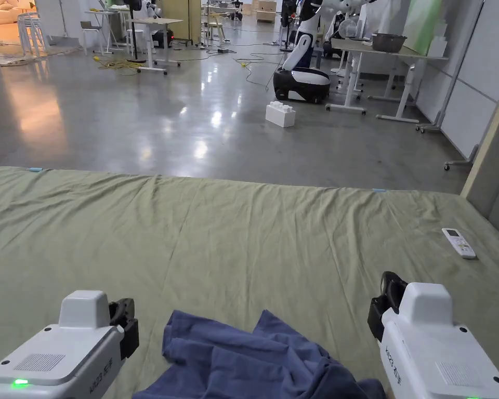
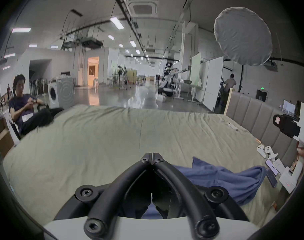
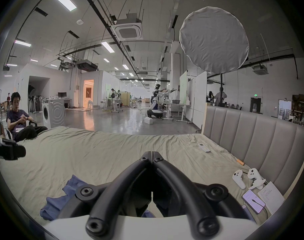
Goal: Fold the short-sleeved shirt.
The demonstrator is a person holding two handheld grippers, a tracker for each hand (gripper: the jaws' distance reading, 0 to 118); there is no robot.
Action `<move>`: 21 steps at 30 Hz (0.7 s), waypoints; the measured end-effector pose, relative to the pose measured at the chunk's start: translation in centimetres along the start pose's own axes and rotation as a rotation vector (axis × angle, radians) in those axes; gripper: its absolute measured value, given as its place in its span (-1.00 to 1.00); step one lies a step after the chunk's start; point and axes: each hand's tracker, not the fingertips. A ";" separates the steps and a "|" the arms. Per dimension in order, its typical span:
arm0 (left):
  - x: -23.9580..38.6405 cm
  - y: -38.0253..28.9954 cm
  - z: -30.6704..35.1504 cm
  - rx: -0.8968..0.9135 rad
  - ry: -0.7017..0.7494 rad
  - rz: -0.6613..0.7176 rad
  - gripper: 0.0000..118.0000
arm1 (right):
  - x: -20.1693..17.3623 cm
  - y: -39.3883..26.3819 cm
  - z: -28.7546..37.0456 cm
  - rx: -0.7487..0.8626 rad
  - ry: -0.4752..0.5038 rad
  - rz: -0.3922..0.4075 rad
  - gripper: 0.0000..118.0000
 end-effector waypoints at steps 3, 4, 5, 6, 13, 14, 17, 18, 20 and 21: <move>-0.6 -1.5 -1.6 -0.101 -0.005 0.025 -1.00 | 0.4 -0.6 -0.2 -0.017 0.001 0.000 -1.00; -0.8 -1.9 -2.1 -0.127 -0.017 0.044 -1.00 | 0.5 -0.7 -0.3 -0.024 0.002 -0.001 -1.00; -1.0 -2.3 -2.6 -0.149 -0.022 0.062 -1.00 | 0.6 -0.9 -0.3 -0.032 0.001 -0.001 -1.00; -1.2 -2.8 -3.2 -0.187 -0.035 0.084 -1.00 | 0.7 -1.1 -0.3 -0.037 0.000 0.002 -1.00; -1.5 -6.5 -6.0 -0.458 -0.010 0.026 -0.29 | 1.8 -2.6 -0.4 -0.086 -0.011 0.008 -1.00; -1.4 -7.4 -6.0 -0.495 -0.011 0.018 0.24 | 1.9 -2.9 -0.3 -0.093 -0.014 0.007 -1.00; -1.5 -9.3 -6.5 -0.590 0.004 0.026 0.59 | 2.3 -3.8 -0.4 -0.119 -0.021 -0.001 -1.00; -1.6 -10.2 -6.7 -0.627 0.019 0.038 0.59 | 2.5 -4.1 -0.4 -0.126 -0.023 -0.003 -1.00; -1.8 -11.5 -7.4 -0.692 0.066 0.065 0.58 | 2.7 -4.6 -0.3 -0.142 -0.027 -0.008 -1.00; -1.8 -12.1 -7.8 -0.710 0.090 0.071 0.56 | 2.8 -4.8 -0.2 -0.149 -0.029 -0.013 -1.00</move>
